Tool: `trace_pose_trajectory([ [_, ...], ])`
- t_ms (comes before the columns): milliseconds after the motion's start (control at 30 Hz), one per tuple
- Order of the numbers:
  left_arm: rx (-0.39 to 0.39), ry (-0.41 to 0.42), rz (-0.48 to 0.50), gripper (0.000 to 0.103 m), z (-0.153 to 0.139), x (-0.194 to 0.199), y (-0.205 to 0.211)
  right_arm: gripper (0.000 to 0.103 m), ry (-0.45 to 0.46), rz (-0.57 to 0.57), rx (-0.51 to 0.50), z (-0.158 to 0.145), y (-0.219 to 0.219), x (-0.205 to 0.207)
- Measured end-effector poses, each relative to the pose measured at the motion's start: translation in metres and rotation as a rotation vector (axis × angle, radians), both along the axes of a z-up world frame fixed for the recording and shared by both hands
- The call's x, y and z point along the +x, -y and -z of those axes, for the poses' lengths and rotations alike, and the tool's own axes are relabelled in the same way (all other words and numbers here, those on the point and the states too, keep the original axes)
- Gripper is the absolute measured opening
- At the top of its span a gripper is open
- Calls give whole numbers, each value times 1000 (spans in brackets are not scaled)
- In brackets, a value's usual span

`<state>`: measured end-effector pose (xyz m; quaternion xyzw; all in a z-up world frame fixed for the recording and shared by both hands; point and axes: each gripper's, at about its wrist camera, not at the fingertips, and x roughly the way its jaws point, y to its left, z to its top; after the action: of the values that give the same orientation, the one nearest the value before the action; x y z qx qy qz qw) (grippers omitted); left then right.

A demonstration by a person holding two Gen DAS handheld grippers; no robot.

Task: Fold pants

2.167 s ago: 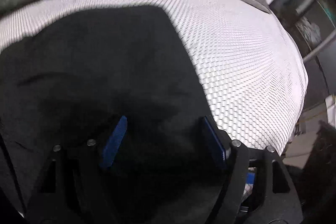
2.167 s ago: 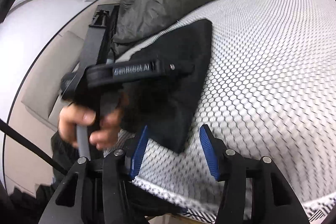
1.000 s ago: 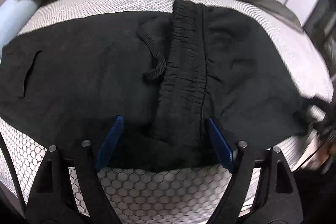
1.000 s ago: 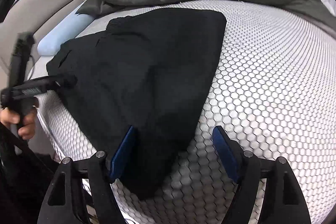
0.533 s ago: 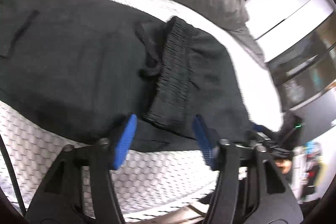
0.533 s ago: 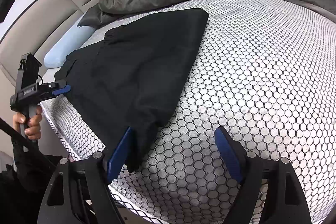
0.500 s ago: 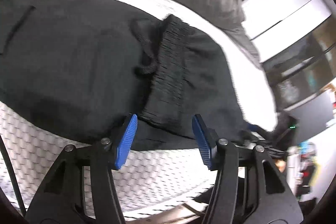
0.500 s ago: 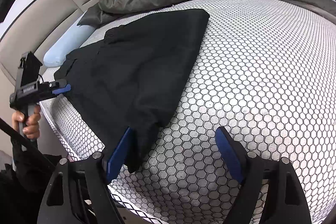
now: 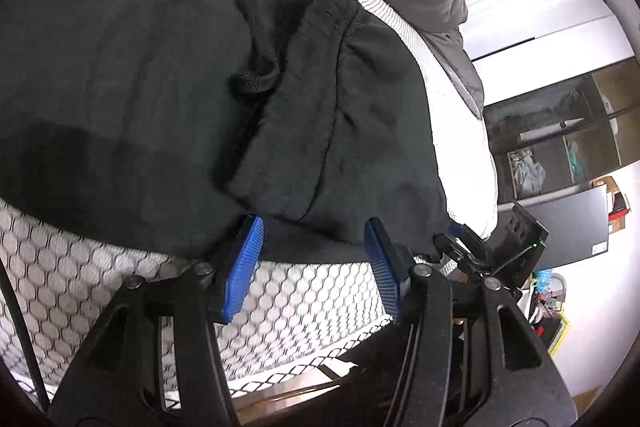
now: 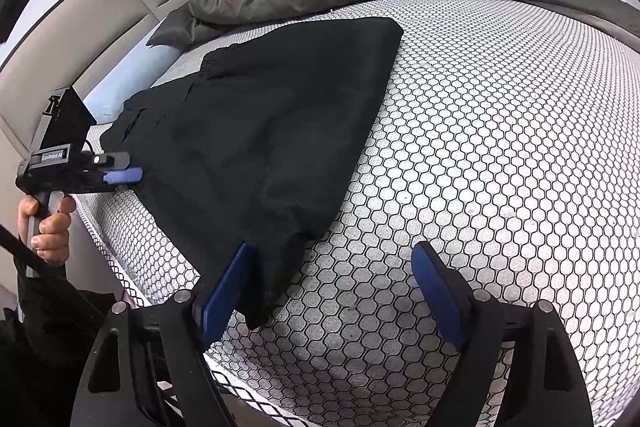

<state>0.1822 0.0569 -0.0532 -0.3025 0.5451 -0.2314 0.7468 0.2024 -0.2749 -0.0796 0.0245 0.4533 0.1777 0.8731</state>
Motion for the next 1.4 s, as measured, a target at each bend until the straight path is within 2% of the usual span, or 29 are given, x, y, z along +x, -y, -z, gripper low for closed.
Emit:
trace_pose_trajectory([
  [200, -58, 10, -72, 50, 2, 0, -4, 84, 2, 3, -12, 1, -2, 1],
  [300, -45, -5, -105, 50, 4, 4, 1, 85, 4, 1, -17, 1, -2, 0],
  [467, -15, 27, -140, 50, 0, 10, 7, 85, 5, 2, -15, 2, -1, 1],
  [667, -6, 9, -245, 50, 10, 14, 11, 86, 11, 5, -22, 3, -4, 1],
  [733, 8, 30, -280, 39, 11, 11, 9, 87, 14, 5, -24, 4, -4, 0],
  [900, 43, 90, -357, 27, 10, 0, 8, 88, 19, 8, -26, 5, -6, 1],
  [1000, 73, 148, -365, 21, 1, -9, 7, 88, 21, 11, -31, 6, -9, 2],
  [1033, 80, 177, -367, 12, -4, -13, 6, 88, 22, 11, -32, 6, -10, 2],
  [1100, 73, 234, -377, 11, -17, -21, -2, 88, 23, 14, -33, 7, -11, 3],
  [1167, 54, 255, -376, 10, -24, -27, -10, 88, 26, 14, -32, 7, -12, 3],
  [1233, 83, 248, -375, 11, -22, -30, -12, 88, 27, 14, -38, 7, -13, 3],
  [1400, 91, 139, -356, 12, 4, -28, -21, 88, 28, 13, -27, 3, -12, 2],
])
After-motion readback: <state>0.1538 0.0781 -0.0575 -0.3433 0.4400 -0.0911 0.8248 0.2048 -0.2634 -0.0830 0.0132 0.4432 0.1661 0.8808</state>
